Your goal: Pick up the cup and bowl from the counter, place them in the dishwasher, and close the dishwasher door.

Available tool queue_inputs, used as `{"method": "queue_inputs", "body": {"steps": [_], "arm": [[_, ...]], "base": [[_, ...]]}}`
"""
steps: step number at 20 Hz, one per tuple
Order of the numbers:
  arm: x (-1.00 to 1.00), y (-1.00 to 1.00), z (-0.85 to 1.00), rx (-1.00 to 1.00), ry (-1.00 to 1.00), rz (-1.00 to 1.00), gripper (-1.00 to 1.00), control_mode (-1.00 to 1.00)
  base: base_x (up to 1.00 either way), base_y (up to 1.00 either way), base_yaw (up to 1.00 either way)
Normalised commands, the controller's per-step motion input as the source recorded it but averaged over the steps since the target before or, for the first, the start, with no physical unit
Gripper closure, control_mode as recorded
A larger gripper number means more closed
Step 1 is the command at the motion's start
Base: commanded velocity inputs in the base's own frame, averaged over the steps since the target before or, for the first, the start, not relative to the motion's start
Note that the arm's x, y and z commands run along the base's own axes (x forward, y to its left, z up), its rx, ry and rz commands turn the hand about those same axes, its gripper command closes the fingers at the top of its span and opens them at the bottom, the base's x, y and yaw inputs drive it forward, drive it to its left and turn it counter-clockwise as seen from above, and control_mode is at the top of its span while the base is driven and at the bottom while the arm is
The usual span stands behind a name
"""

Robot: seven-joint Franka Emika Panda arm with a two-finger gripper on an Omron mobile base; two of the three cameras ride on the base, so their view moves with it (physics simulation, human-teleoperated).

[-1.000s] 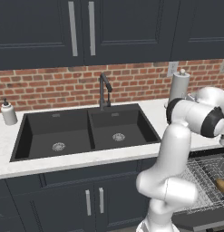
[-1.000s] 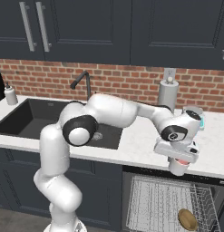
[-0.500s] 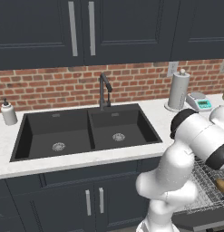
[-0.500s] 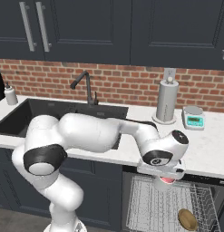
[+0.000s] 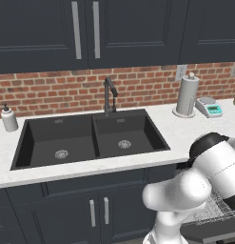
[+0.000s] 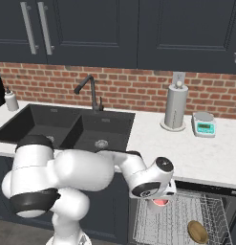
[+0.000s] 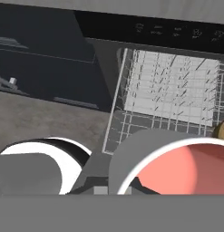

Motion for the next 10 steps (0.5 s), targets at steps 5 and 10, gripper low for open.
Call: {"method": "queue_inputs", "body": {"steps": [5, 10], "arm": [[0.43, -0.35, -0.63, -0.02, 0.13, 0.00, 1.00, -1.00], [0.21, -0.45, -0.56, 0.00, 0.07, 0.00, 1.00, -1.00]], "base": [[0.00, 0.00, 0.00], [0.00, 0.00, 0.00]]}}
